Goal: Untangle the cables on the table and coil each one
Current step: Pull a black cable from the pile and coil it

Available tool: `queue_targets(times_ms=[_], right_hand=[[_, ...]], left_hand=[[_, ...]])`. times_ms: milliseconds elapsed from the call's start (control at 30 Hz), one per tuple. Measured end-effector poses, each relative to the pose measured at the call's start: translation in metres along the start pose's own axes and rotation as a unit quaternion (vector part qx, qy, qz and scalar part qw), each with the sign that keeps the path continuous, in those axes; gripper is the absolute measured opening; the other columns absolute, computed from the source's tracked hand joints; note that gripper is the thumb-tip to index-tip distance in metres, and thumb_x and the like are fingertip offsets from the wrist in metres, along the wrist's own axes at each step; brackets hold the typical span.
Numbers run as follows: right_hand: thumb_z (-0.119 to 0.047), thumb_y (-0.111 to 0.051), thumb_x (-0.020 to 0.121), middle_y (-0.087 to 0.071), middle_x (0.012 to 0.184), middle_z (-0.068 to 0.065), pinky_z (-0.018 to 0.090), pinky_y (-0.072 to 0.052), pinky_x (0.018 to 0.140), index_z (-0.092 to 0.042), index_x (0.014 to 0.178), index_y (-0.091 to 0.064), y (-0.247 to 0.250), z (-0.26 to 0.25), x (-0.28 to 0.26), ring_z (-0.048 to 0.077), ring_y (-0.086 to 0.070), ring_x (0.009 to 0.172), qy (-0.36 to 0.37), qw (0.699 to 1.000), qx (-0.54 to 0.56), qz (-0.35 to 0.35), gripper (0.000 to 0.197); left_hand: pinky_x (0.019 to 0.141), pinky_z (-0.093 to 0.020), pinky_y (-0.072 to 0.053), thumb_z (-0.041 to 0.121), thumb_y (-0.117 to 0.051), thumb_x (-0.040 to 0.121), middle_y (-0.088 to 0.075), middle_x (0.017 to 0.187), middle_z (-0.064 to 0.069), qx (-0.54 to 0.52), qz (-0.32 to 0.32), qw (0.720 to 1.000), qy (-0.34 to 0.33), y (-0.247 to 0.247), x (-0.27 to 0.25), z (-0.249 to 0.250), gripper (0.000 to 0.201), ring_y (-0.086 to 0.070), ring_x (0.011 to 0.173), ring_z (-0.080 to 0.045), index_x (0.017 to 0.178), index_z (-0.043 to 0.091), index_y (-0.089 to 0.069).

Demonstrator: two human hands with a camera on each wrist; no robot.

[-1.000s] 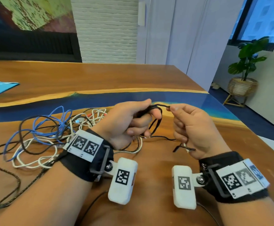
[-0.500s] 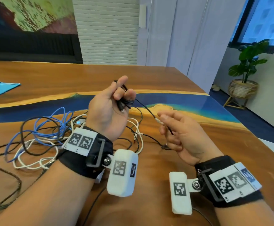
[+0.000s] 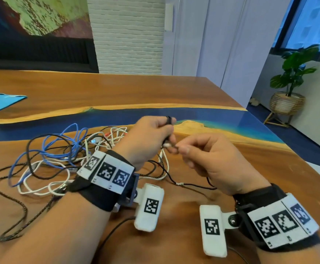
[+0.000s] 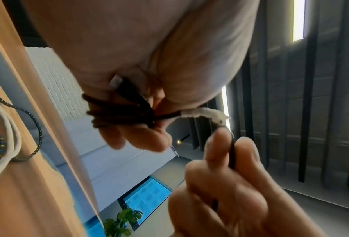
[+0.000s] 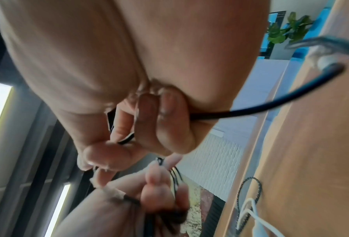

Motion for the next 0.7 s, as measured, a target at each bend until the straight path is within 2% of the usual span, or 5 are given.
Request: queue_targets(times_ms=[100, 300, 433, 600, 700], right_hand=[[-0.015, -0.066, 0.094, -0.054, 0.063, 0.002, 0.022, -0.025, 0.041, -0.015, 0.096, -0.079, 0.019, -0.003, 0.0, 0.015, -0.034, 0.048, 0.032, 0.995, 0.066, 0.069, 0.014], [-0.013, -0.065, 0.096, -0.053, 0.058, -0.004, 0.012, -0.035, 0.047, -0.008, 0.099, -0.076, 0.034, 0.002, 0.002, 0.004, -0.043, 0.048, 0.038, 0.981, 0.015, 0.192, 0.013], [-0.016, -0.062, 0.098, -0.052, 0.061, 0.003, 0.021, -0.029, 0.039, -0.017, 0.104, -0.078, 0.038, 0.008, 0.002, 0.01, -0.035, 0.045, -0.013, 0.977, 0.063, 0.202, 0.017], [-0.009, -0.052, 0.105, -0.068, 0.075, 0.007, 0.029, -0.041, 0.04, -0.017, 0.127, -0.069, 0.016, 0.013, 0.005, 0.018, -0.038, 0.042, -0.064, 0.994, 0.006, 0.083, 0.03], [-0.007, -0.053, 0.104, -0.073, 0.078, 0.007, 0.028, -0.052, 0.05, -0.015, 0.132, -0.063, -0.009, 0.017, 0.002, 0.017, -0.052, 0.049, -0.095, 0.995, -0.035, -0.015, 0.031]], left_hand=[[0.059, -0.031, -0.041, 0.024, -0.046, 0.109, -0.051, 0.056, -0.001, 0.043, -0.092, 0.994, 0.028, -0.01, -0.006, -0.003, 0.034, -0.045, 0.049, -0.014, 0.1, 0.008, -0.074], [0.065, -0.032, -0.051, 0.055, -0.039, 0.1, -0.019, 0.05, -0.001, -0.074, -0.212, 0.973, 0.051, -0.024, -0.023, 0.01, 0.062, -0.021, 0.038, -0.017, 0.078, 0.006, -0.069], [0.056, -0.026, -0.046, 0.041, -0.041, 0.102, -0.018, 0.051, 0.007, -0.277, -0.179, 0.943, 0.049, -0.02, -0.021, 0.018, 0.046, -0.02, 0.036, -0.009, 0.082, 0.009, -0.065], [0.084, -0.028, -0.046, 0.027, -0.033, 0.11, -0.038, 0.064, 0.005, -0.422, -0.103, 0.9, 0.027, -0.009, -0.009, 0.019, 0.046, -0.043, 0.052, -0.009, 0.135, -0.005, -0.054], [0.088, -0.029, -0.05, 0.021, -0.038, 0.11, -0.053, 0.07, 0.001, -0.409, 0.001, 0.912, 0.007, 0.001, 0.0, 0.009, 0.042, -0.059, 0.062, -0.014, 0.138, -0.008, -0.05]])
Point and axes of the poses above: each hand's wrist, its own x-axis towards the middle knuckle, its own y-axis out of the back of the hand, z = x × y, the point moved 6 cm from there along x, towards the middle knuckle
